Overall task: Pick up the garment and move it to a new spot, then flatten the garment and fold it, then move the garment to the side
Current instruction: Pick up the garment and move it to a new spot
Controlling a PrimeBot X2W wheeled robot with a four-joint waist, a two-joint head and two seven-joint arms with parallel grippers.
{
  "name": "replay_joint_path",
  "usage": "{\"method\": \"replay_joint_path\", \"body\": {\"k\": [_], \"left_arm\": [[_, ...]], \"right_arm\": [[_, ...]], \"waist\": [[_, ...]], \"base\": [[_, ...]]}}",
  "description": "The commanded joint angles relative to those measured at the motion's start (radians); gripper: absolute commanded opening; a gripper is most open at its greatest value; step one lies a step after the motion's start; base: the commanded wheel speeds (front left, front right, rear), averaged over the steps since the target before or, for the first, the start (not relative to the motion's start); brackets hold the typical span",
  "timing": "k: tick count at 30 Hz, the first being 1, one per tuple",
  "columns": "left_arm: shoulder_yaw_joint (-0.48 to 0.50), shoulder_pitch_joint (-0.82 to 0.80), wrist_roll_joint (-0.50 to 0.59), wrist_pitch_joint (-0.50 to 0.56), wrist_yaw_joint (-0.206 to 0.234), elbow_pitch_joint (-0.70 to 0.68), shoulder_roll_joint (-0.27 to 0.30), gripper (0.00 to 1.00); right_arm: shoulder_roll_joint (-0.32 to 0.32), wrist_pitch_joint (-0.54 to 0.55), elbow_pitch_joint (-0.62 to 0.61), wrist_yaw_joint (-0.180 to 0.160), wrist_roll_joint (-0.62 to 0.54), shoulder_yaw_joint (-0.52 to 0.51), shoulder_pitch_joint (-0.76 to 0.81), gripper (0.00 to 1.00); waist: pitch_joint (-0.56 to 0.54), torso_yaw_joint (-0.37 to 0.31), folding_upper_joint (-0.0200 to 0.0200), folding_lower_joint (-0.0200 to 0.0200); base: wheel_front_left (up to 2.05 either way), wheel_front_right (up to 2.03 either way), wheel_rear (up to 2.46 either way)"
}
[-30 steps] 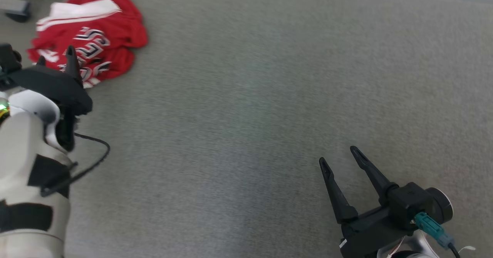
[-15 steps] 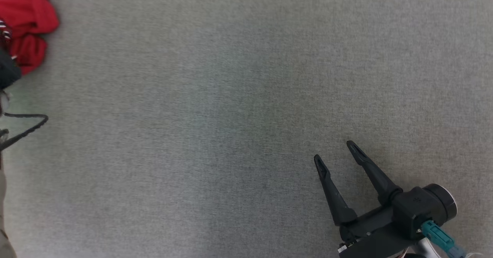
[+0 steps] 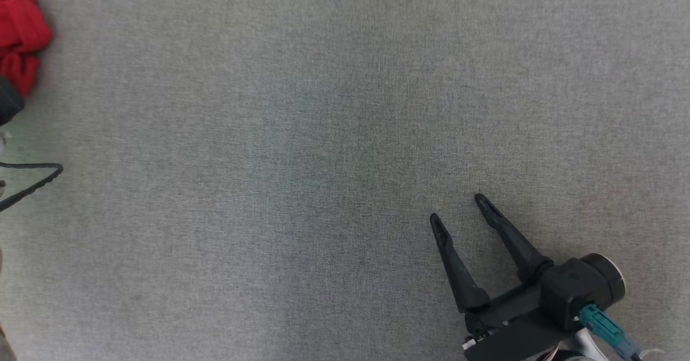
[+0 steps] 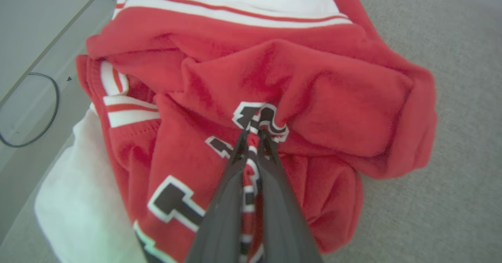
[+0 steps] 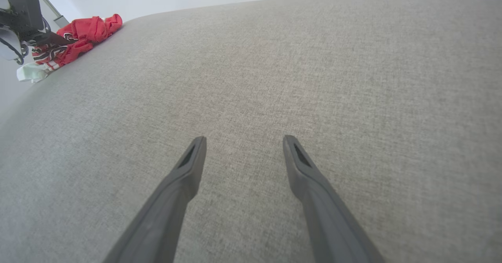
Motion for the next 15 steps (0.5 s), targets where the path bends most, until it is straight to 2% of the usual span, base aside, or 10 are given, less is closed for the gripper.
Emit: {"method": "replay_joint_path", "body": {"k": [1, 8, 15], "left_arm": [[-0.003, 0.018, 0.011, 0.000, 0.000, -0.008, 0.005, 0.00], [-0.021, 0.046, 0.018, -0.017, -0.017, -0.096, 0.035, 0.00], [-0.057, 0.059, 0.037, 0.033, -0.045, -0.202, 0.071, 0.00]], "right_arm": [[0.009, -0.009, 0.006, -0.002, 0.012, 0.003, -0.010, 1.00], [0.035, -0.050, 0.078, -0.002, 0.028, 0.021, -0.031, 1.00], [0.063, -0.094, 0.159, -0.002, 0.050, 0.045, -0.042, 1.00]], "waist": [[-0.021, 0.004, -0.0001, 0.0000], [-0.127, -0.003, -0.0001, 0.0000], [-0.268, -0.023, -0.0001, 0.0000]], "base": [[0.00, 0.00, 0.00], [0.00, 0.00, 0.00], [0.00, 0.00, 0.00]]}}
